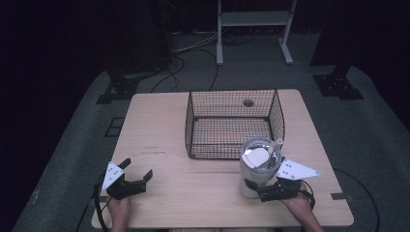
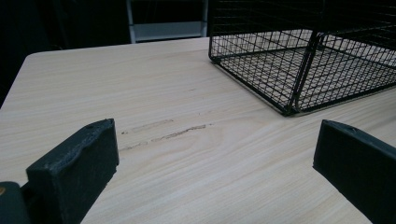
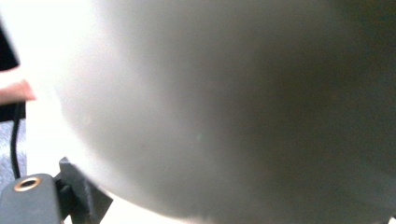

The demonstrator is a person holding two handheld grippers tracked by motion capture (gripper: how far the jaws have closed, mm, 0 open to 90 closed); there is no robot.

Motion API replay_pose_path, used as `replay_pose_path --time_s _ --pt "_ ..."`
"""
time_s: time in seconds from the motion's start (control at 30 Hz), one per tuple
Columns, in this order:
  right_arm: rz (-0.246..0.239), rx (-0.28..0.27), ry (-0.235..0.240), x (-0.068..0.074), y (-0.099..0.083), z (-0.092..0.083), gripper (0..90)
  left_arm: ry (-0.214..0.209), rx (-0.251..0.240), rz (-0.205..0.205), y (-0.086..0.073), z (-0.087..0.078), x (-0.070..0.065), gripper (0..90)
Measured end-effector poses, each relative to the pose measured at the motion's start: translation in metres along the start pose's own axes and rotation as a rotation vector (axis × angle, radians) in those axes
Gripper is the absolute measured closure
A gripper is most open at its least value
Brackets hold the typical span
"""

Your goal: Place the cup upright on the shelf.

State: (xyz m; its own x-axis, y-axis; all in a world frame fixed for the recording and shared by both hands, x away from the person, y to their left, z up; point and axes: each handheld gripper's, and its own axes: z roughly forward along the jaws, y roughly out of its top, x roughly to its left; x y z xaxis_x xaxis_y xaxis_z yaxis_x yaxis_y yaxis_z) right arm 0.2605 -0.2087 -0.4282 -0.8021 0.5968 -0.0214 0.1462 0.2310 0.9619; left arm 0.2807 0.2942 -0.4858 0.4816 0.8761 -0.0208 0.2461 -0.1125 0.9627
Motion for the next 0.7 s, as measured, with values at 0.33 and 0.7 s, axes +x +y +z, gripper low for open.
replay_pose_path --time_s 0.33,0.7 --pt "-0.021 -0.027 0.021 -0.012 0.047 0.011 8.9 -0.001 0.001 -0.004 0.0 0.0 0.0 0.0" --pt "-0.039 -0.05 0.02 -0.027 0.083 0.026 8.9 -0.002 -0.001 -0.001 0.0 0.0 0.0 0.0"
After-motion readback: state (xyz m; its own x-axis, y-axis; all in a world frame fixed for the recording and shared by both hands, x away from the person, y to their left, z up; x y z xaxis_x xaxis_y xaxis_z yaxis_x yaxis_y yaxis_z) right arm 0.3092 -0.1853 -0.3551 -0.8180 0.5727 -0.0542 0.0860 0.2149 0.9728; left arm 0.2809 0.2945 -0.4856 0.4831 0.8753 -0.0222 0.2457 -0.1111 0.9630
